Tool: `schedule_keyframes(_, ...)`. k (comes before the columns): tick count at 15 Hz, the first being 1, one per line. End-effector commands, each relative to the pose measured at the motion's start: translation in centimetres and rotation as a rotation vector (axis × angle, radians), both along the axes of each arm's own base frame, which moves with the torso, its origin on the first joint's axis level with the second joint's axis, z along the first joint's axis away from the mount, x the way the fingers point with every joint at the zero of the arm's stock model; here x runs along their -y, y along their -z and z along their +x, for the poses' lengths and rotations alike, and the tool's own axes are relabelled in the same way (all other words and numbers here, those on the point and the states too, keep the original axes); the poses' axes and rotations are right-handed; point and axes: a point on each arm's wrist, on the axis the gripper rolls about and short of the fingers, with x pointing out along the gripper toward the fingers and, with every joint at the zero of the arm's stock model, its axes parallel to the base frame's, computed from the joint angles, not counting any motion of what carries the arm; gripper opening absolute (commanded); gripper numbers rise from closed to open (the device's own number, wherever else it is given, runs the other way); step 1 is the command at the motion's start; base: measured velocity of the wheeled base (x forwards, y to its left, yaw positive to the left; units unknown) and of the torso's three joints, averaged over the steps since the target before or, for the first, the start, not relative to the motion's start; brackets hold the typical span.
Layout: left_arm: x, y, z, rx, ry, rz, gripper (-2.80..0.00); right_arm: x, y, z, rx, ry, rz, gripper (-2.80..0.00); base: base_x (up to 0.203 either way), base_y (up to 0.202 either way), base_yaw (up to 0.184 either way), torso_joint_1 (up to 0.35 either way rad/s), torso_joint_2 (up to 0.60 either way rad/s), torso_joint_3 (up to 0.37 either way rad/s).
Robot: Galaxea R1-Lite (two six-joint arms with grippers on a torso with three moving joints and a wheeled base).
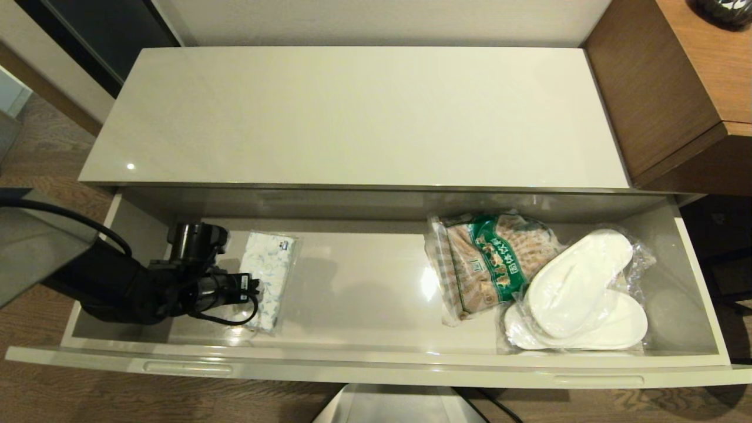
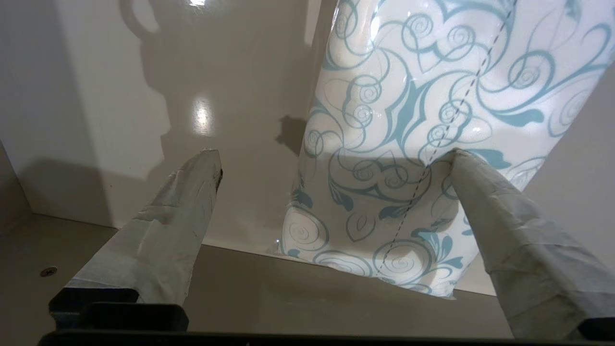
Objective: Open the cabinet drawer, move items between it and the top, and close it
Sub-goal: Take out the tissue from the drawer
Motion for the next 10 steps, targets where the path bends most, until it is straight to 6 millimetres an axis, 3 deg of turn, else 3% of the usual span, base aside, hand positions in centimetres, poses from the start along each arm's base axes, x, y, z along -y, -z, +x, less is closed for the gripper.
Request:
schedule_keyframes(1,0.0,0.4,-0.2,-0.015,-0.001,0.001,0.0,0.0,0.1,-0.1,0.013,-0.001,0.0,-2.8,0.0,0.0,0.0,0.0,0.0,0.0)
schedule_keyframes(10,2.4,1.0,-0.9,-0.041,0.073,0.011,0.0,0.0,0.1,-0.1,0.011,0.001,0.0,-2.8,0.0,0.0,0.0,0.0,0.0,0.0)
